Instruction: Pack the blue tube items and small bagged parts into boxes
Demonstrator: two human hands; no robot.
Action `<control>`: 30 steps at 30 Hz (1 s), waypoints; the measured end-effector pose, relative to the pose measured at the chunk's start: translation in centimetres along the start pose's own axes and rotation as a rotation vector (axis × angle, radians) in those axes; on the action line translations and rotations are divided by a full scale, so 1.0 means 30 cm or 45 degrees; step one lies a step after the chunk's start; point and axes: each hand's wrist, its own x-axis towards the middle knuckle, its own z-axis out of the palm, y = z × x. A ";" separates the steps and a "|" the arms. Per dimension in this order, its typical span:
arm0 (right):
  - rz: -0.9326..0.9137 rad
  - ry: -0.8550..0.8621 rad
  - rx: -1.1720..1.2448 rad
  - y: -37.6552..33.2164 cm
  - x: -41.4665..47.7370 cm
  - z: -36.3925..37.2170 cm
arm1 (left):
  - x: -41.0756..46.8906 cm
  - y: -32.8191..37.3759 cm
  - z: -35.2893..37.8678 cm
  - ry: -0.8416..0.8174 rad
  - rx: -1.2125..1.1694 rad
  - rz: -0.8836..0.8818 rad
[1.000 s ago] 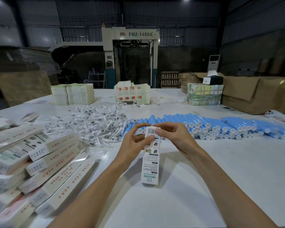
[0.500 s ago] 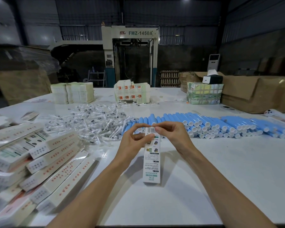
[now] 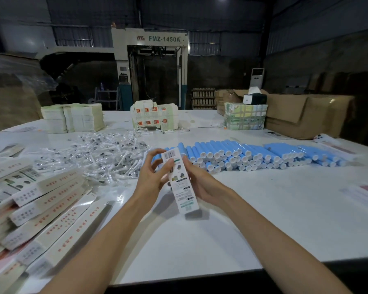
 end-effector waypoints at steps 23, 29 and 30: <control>0.320 1.140 -1.820 -0.114 -0.517 -0.696 | -0.068 -0.084 0.039 -0.514 1.514 0.617; 0.721 1.227 -2.114 -0.111 -0.709 -0.874 | -0.078 -0.062 0.035 -0.517 1.515 0.593; 0.745 1.239 -2.145 -0.105 -0.733 -0.897 | -0.080 -0.062 0.034 -0.522 1.514 0.591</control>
